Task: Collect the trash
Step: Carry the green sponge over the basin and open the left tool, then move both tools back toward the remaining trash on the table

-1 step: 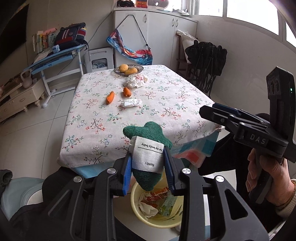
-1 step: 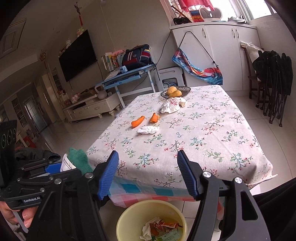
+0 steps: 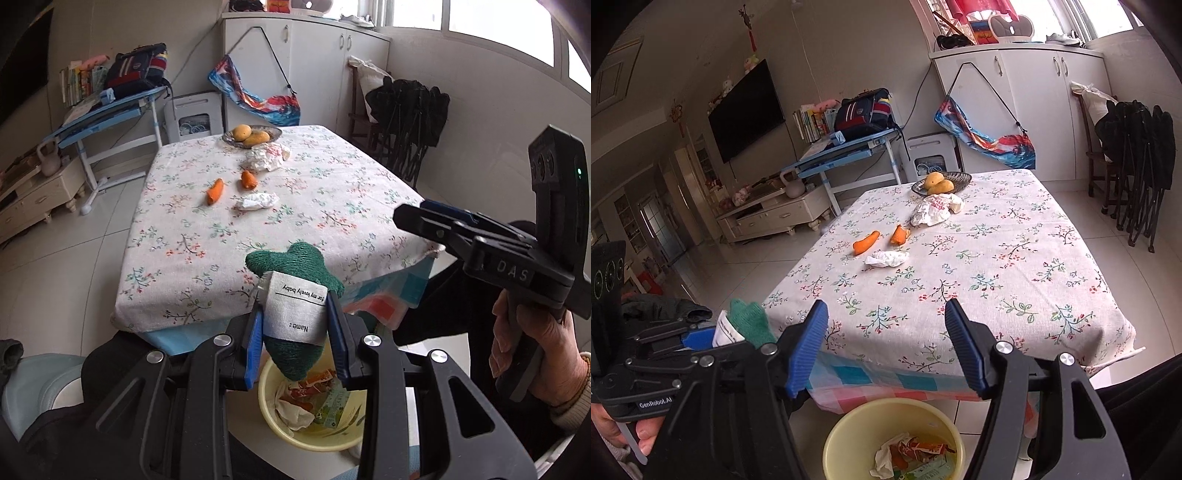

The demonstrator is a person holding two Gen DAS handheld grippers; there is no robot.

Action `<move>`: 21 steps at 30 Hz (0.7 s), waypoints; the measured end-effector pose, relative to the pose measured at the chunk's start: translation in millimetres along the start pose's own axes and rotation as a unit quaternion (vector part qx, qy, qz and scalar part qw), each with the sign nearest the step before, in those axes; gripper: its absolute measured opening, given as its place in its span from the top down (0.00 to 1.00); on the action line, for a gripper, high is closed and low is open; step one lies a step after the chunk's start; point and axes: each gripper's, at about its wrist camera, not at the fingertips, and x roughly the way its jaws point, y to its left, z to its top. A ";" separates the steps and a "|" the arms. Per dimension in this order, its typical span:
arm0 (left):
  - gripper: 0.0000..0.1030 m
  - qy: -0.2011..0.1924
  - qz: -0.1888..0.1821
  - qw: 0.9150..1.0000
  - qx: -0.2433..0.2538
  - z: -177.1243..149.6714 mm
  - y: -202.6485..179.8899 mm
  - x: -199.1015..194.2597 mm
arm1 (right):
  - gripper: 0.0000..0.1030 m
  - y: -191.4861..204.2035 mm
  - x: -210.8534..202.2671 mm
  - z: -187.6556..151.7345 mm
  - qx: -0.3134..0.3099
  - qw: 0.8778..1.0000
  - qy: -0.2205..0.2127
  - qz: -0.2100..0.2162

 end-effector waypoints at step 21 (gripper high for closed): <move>0.58 0.015 0.008 1.000 0.025 -2.5 -0.3 1.8 | 0.38 -4.0 -1.0 -0.7 -0.002 1.000 0.001 -0.003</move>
